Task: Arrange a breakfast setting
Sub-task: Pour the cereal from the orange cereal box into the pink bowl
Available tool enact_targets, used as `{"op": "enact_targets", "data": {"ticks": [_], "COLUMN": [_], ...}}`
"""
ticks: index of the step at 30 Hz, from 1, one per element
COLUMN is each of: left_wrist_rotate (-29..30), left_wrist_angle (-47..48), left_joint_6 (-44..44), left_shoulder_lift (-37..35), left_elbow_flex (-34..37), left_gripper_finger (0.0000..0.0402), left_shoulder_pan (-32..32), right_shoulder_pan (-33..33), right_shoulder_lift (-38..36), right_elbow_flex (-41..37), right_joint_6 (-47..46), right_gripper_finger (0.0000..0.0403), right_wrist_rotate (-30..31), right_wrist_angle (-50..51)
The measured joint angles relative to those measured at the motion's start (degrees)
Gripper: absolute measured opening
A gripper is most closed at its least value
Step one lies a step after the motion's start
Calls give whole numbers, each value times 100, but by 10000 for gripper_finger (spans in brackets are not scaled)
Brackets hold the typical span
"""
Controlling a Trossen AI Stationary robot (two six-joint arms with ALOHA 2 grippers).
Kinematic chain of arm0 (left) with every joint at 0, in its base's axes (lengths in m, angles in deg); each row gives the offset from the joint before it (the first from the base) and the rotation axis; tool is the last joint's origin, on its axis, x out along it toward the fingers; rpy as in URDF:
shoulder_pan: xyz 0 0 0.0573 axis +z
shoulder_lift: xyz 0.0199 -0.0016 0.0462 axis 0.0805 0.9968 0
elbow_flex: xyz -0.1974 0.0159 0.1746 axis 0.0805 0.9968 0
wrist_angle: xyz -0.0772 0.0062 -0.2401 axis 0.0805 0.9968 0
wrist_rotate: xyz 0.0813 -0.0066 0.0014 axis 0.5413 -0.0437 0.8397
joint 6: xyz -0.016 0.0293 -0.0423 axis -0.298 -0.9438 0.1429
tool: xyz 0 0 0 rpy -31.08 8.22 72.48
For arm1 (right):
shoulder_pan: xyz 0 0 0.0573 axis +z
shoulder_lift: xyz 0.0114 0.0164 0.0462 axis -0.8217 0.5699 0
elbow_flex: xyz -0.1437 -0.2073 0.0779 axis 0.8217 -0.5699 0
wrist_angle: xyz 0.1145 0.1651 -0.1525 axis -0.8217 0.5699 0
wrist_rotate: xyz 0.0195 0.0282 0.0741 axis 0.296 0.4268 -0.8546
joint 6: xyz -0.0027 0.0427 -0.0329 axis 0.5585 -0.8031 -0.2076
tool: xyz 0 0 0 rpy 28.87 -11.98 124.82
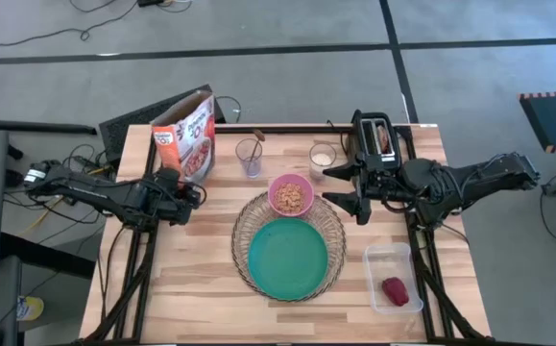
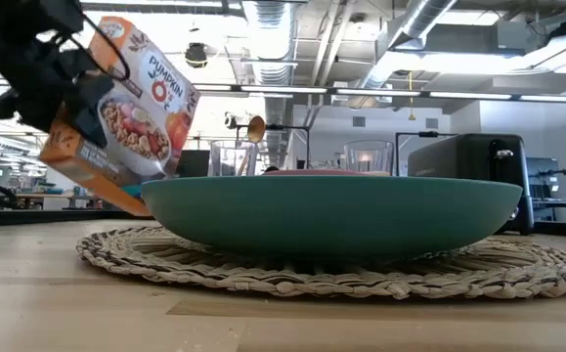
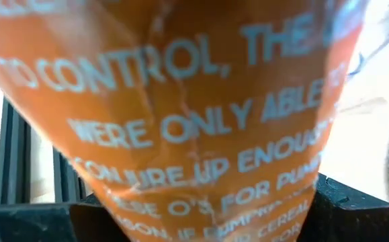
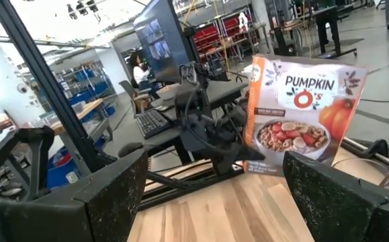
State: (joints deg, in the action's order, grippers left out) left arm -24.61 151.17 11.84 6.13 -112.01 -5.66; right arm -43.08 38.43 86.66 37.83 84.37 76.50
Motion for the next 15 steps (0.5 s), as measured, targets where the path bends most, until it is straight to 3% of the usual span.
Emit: {"op": "enact_targets", "data": {"ticks": [8, 15], "left_wrist_rotate": [589, 815], "left_wrist_angle": [-601, -708], "left_joint_6": [917, 1123], "left_shoulder_lift": [199, 318], "left_elbow_flex": [992, 1310], "left_gripper_finger": [216, 221], "left_shoulder_pan": [129, 188], "right_shoulder_pan": [-189, -183], "right_shoulder_lift": [0, 0], "right_elbow_flex": [0, 0], "right_joint_6": [-239, -295], "right_gripper_finger": [372, 372], "right_wrist_rotate": [5, 9], "right_wrist_angle": [-4, -6]}}
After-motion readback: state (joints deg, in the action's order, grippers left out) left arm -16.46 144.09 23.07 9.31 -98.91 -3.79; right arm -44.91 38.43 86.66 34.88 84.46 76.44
